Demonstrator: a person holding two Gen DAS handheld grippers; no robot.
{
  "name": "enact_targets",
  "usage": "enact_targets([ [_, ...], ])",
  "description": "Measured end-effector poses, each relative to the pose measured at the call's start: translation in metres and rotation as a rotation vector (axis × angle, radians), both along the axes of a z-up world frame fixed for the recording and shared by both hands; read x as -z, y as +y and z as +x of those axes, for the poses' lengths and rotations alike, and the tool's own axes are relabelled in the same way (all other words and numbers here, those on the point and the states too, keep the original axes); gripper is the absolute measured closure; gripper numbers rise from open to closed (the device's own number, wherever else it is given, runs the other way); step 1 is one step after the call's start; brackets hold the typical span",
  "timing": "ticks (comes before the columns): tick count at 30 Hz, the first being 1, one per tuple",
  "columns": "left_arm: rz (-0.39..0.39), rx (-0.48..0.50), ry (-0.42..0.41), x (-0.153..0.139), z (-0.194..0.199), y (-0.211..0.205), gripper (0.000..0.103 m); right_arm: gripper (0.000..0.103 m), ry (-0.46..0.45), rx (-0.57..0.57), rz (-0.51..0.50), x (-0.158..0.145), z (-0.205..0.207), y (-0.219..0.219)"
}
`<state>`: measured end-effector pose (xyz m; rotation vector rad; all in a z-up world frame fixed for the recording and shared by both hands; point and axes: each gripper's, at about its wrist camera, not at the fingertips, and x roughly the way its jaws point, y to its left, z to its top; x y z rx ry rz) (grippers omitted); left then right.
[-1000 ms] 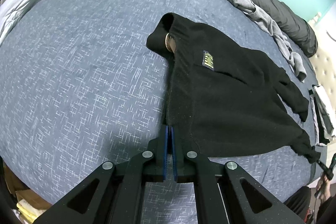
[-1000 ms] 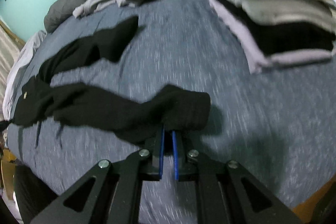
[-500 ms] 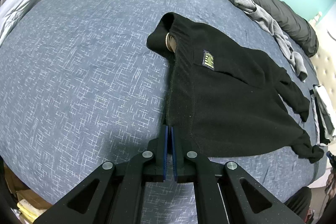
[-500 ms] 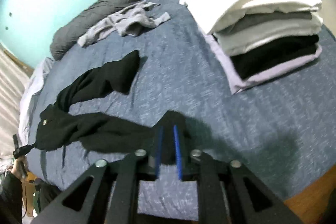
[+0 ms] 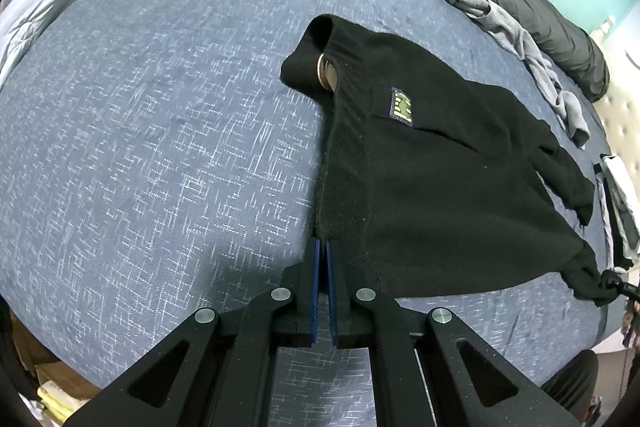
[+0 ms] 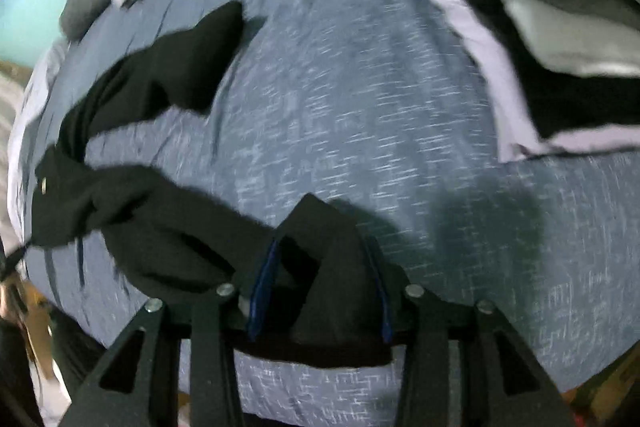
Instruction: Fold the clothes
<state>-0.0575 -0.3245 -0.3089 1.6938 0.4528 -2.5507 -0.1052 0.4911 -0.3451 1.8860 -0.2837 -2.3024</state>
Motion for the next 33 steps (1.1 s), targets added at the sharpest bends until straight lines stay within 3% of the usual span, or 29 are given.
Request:
enact_targets([
  [2,0.000,-0.003,-0.004,0.002,0.000,-0.001,0.099,0.090,-0.010,-0.030,0.013,0.001,-0.001,-0.006],
  [5,-0.001,-0.005,-0.007,0.004,0.000,-0.001,0.099,0.096,0.015,-0.057,0.051,-0.006,-0.005,-0.011],
  [9,-0.006,-0.004,-0.007,0.003,-0.001,-0.001,0.099,0.098,0.099,-0.034,0.072,-0.034,-0.018,-0.008],
  [18,-0.011,-0.002,0.006,-0.005,-0.002,0.000,0.099,0.099,0.420,0.007,0.077,-0.147,-0.047,-0.013],
  [21,-0.008,-0.005,0.008,-0.005,-0.001,-0.001,0.099,0.099,0.469,-0.020,0.083,-0.156,-0.042,-0.017],
  [24,-0.005,-0.006,0.004,-0.002,0.001,0.000,0.099,0.099,0.437,-0.055,0.093,-0.133,-0.030,-0.019],
  [28,-0.005,-0.004,-0.001,0.001,0.001,-0.001,0.099,0.099,0.332,-0.085,0.114,-0.069,-0.005,-0.021],
  [33,-0.006,-0.002,-0.006,0.003,0.001,-0.002,0.099,0.099,0.263,-0.089,0.109,-0.017,0.034,-0.013],
])
